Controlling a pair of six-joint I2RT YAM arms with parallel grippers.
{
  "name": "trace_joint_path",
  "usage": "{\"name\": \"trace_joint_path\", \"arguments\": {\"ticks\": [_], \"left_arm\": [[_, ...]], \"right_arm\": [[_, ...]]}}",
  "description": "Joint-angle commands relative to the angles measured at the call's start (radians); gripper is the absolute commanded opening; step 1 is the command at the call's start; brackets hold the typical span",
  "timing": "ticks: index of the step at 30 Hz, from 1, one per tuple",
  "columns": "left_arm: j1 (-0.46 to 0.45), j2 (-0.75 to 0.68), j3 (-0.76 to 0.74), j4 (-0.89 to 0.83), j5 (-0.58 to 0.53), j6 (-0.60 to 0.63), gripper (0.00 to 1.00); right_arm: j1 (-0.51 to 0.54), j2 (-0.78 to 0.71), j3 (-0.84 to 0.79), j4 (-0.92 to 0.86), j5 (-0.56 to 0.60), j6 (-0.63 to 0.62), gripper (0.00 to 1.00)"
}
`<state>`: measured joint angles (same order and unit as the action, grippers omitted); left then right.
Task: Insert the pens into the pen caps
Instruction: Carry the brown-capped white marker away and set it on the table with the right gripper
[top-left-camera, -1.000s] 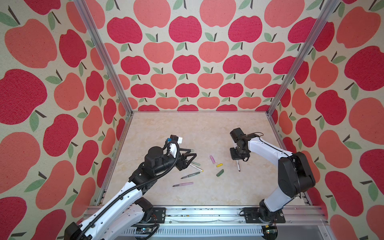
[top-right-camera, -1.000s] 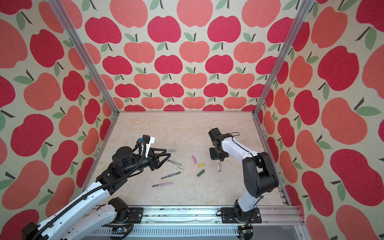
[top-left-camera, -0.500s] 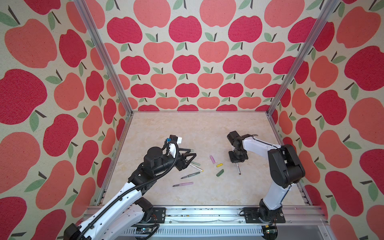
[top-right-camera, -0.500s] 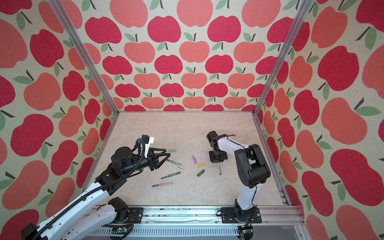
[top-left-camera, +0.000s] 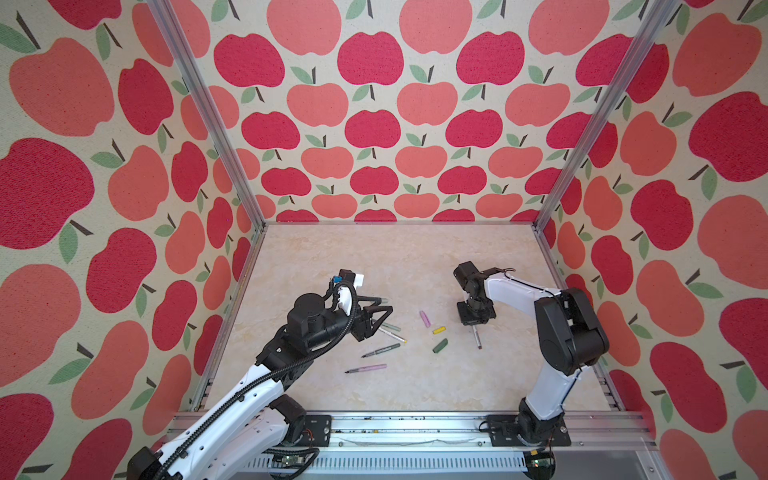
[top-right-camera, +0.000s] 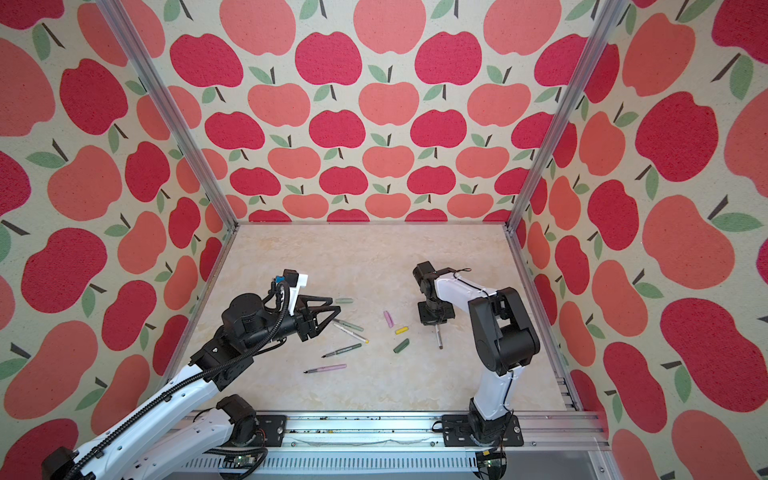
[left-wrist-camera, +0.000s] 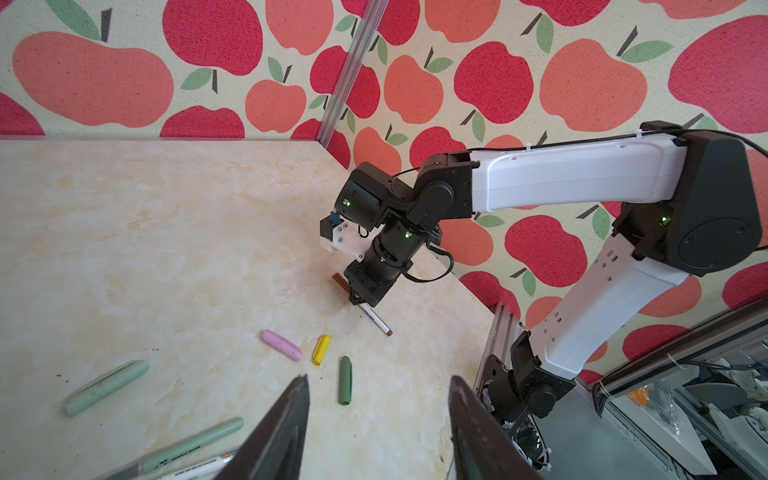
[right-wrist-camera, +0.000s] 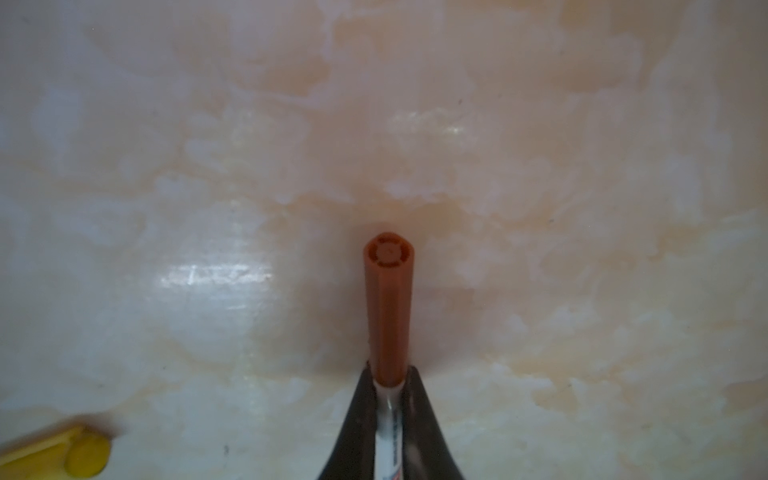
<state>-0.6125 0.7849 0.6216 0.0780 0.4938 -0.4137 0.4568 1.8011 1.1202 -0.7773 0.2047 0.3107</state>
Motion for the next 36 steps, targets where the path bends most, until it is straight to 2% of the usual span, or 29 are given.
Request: {"name": "trace_joint_path", "arguments": {"ticks": [1,29,33,36], "left_arm": [[-0.004,-0.021,0.026,0.003,-0.002,-0.008,0.56],[0.002,-0.037,0.033,-0.046,-0.022,0.021,0.57],[0.004,-0.041,0.050,-0.074,-0.037,0.036,0.58],[0.008,-0.045,0.054,-0.081,-0.056,0.034,0.61]], "right_arm": [[-0.006,0.030,0.003,0.019,0.022,0.008,0.09],[-0.006,0.021,0.015,0.019,0.021,0.001,0.24],[-0.004,-0.036,0.029,-0.004,0.029,0.001,0.32],[-0.002,-0.132,0.047,-0.027,0.023,0.002,0.38]]}}
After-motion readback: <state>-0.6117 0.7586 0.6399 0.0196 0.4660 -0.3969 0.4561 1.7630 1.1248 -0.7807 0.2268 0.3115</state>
